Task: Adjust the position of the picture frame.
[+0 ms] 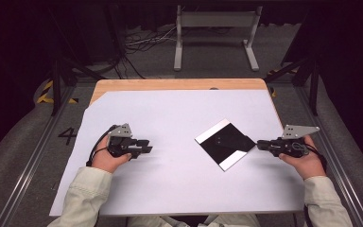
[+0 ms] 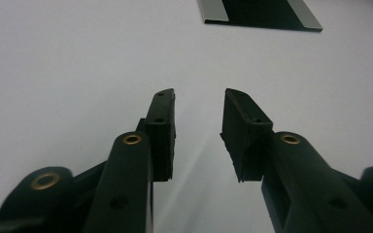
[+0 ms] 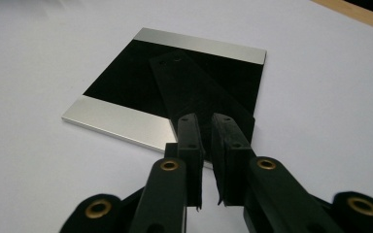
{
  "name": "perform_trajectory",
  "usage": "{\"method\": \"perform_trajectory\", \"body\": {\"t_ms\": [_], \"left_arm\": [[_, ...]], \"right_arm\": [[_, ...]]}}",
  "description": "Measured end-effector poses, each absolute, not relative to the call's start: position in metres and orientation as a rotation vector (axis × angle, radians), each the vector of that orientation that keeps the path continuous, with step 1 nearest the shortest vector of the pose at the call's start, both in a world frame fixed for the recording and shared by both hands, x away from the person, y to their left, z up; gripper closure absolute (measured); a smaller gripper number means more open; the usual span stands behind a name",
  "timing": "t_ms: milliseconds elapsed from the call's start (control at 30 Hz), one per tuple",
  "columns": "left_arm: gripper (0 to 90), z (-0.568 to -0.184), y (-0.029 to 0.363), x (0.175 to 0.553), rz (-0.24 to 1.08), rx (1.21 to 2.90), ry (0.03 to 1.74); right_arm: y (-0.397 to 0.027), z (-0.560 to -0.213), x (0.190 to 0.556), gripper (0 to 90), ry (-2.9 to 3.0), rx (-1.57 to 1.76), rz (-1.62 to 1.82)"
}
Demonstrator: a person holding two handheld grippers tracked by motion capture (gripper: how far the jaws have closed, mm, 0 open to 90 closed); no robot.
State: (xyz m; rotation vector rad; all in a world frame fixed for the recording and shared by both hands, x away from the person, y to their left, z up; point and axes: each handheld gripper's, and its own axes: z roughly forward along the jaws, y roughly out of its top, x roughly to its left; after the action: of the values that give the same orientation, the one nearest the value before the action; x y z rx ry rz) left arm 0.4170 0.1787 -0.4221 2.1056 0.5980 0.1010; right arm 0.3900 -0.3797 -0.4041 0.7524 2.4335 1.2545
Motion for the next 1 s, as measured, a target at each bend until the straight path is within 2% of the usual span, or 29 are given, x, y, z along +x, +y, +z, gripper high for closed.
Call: {"method": "perform_trajectory", "body": {"t_ms": [200,600,733,833,1000], "left_arm": [[59.2,-0.423,0.189,0.419,0.143,2.057,0.676],[60.9,-0.421,0.196,0.416,0.158,2.031,0.688],[60.9,-0.421,0.199,0.415,0.166,2.033,0.694],[61.1,-0.421,0.201,0.412,0.169,2.026,0.708],[61.2,-0.422,0.205,0.409,0.173,2.035,0.724]], "right_arm": [[-0.386,-0.4,0.389,72.5,2.365,0.805,1.285],[-0.383,-0.396,0.397,73.1,2.345,0.829,1.257],[-0.383,-0.397,0.4,74.6,2.341,0.859,1.236],[-0.382,-0.399,0.406,81.8,2.328,0.955,1.176],[-0.376,-0.403,0.413,87.2,2.338,1.019,1.146]]}}
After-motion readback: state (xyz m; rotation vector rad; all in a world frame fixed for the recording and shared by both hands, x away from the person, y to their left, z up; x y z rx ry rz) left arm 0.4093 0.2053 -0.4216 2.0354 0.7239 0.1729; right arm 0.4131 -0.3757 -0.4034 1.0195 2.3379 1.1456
